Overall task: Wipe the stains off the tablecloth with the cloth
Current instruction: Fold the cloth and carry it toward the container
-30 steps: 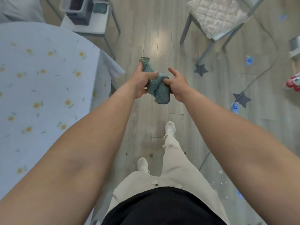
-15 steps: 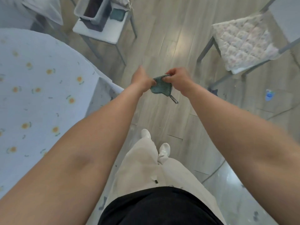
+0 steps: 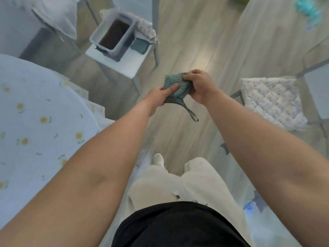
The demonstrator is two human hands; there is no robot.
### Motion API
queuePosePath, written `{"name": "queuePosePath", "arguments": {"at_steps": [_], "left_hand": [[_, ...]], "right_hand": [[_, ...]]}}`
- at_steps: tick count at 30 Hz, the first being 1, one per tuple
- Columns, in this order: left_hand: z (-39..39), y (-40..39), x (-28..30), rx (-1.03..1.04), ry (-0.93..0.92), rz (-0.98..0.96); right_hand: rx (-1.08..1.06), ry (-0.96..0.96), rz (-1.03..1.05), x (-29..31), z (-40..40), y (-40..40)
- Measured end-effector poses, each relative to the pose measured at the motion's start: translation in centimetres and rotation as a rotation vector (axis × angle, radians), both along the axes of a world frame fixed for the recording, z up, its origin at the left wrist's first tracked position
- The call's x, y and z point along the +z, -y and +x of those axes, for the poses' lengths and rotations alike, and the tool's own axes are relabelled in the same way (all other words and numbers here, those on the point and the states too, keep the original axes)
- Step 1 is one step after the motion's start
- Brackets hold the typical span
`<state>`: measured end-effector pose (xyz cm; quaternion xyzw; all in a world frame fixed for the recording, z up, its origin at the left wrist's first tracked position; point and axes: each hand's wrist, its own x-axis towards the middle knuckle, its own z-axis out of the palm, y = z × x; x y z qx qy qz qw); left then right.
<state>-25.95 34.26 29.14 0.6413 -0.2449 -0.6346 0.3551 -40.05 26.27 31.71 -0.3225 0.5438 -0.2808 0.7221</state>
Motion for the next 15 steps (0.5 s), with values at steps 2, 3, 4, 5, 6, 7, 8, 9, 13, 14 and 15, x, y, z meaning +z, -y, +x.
{"name": "queuePosePath", "arguments": {"at_steps": [2, 3, 4, 5, 6, 7, 8, 9, 13, 14, 15], "left_hand": [[0.8, 2.5, -0.2, 0.12, -0.099, -0.002], [1.4, 4.1, -0.4, 0.186, -0.153, -0.013], [1.9, 5.3, -0.4, 0.224, -0.187, -0.029], [2.4, 7.3, -0.3, 0.255, -0.214, -0.041], [2.7, 9.1, -0.4, 0.279, -0.224, -0.048], [3.0, 10.6, -0.5, 0.296, -0.221, -0.042], [3.3, 11.7, -0.7, 0.299, -0.2, -0.036], [3.6, 13.2, -1.0, 0.329, -0.168, -0.024], [5.1, 17.8, -2.5, 0.6, -0.112, -0.007], [5.5, 18.6, -3.0, 0.677, -0.116, -0.003], [5.8, 19.3, -3.4, 0.734, -0.114, 0.006]], "right_hand": [[0.067, -0.011, 0.024, 0.2, 1.1, 3.3], [0.11, -0.021, 0.046, 0.1, 1.6, 5.2], [0.155, -0.028, 0.07, 0.0, 2.0, 6.4], [0.216, -0.041, 0.095, 0.0, 2.5, 8.6], [0.282, -0.06, 0.102, -0.2, 2.9, 10.6], [0.333, -0.093, 0.09, -0.7, 3.4, 12.4], [0.356, -0.132, 0.063, -1.3, 3.7, 13.7], [0.384, -0.166, 0.05, -2.2, 4.5, 15.8], [0.487, -0.171, 0.038, -4.6, 8.3, 21.9], [0.53, -0.17, 0.014, -5.0, 9.4, 23.2], [0.558, -0.174, -0.02, -5.5, 10.4, 24.2]]}}
